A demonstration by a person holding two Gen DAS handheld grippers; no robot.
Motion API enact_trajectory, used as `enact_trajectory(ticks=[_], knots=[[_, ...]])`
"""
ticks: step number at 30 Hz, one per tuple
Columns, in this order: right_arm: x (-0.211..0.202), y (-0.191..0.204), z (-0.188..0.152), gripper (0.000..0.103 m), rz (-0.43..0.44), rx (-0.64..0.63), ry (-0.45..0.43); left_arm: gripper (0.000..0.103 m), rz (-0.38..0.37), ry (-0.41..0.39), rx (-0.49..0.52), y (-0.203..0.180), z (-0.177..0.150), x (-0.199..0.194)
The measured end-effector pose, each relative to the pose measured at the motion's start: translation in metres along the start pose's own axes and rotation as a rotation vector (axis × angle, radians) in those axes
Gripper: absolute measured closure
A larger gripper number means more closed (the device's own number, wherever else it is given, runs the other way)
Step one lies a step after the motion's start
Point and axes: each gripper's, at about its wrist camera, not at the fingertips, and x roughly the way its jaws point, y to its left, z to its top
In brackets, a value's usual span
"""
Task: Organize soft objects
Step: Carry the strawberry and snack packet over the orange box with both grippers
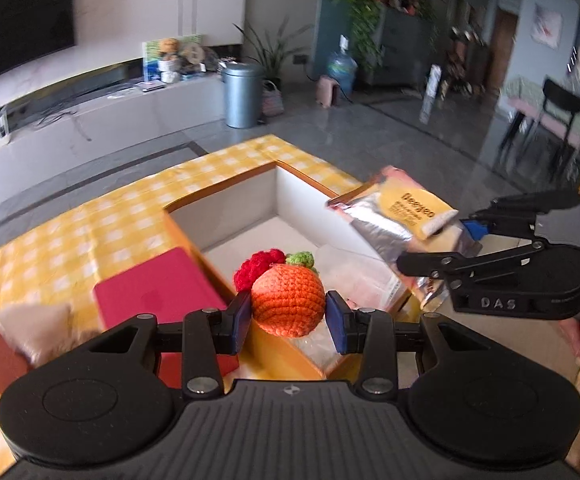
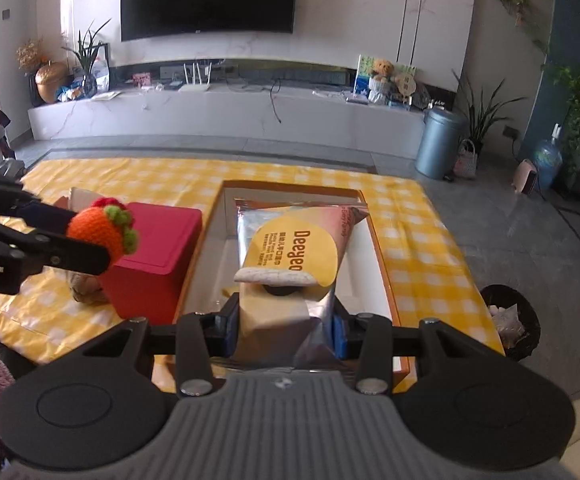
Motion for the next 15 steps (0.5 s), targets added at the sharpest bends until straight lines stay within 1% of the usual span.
enact_trajectory(ticks=[5, 10, 15], knots=[[0.046, -0.006, 0.0, 0.06, 0.008, -0.053, 0.086, 0.058, -0.007, 0.065, 0.103, -0.011, 0.016, 0.044], [0.092, -0.014, -0.001, 0.06, 0.0, -0.101, 0.175, 0.058, -0.019, 0.129, 0.148, -0.013, 0.024, 0.085], [0.13, -0.016, 0.004, 0.06, 0.001, -0.153, 0.234, 0.058, 0.033, 0.148, 0.161, -0.005, 0.029, 0.114]])
